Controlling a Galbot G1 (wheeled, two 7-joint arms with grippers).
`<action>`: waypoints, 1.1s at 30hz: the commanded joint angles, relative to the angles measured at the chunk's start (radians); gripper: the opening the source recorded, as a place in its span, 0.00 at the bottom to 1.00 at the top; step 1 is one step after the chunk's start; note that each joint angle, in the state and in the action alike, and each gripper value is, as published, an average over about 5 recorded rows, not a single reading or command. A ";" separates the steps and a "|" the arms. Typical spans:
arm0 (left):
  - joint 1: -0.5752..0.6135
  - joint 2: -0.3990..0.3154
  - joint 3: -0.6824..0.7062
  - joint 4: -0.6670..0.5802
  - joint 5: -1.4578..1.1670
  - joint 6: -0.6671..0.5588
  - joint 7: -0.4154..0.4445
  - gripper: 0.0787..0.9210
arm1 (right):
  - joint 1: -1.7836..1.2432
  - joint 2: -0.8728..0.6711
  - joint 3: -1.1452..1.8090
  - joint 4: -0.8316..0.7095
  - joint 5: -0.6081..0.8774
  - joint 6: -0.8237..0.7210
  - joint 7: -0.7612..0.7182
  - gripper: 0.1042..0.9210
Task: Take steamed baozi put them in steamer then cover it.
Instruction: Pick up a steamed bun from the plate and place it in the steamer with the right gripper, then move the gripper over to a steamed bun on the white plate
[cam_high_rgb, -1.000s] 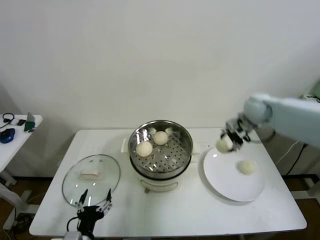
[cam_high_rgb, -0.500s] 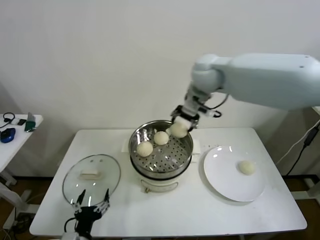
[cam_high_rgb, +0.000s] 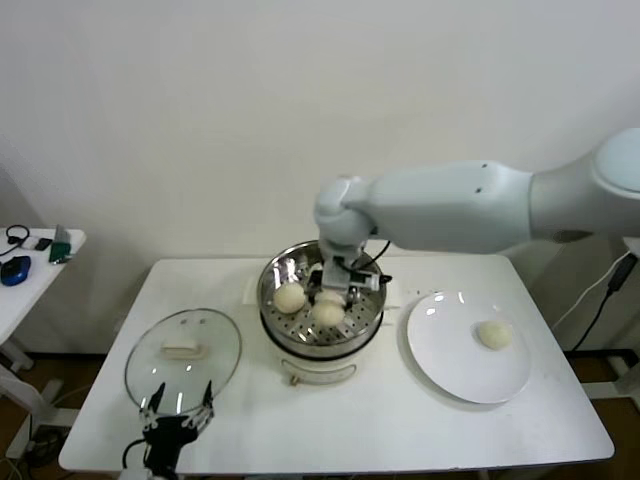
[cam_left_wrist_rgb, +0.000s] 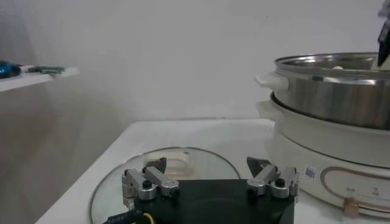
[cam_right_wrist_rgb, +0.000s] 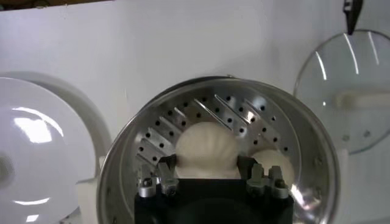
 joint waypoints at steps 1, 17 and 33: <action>0.002 -0.001 0.003 0.000 0.000 -0.003 -0.002 0.88 | -0.100 0.056 -0.005 -0.042 -0.069 0.008 0.045 0.69; 0.007 -0.001 0.009 -0.007 0.004 -0.009 -0.002 0.88 | 0.022 -0.056 0.020 -0.033 0.017 -0.008 0.057 0.87; -0.018 -0.008 0.011 -0.008 0.013 0.002 0.008 0.88 | 0.331 -0.737 -0.408 -0.033 0.494 -0.416 -0.118 0.88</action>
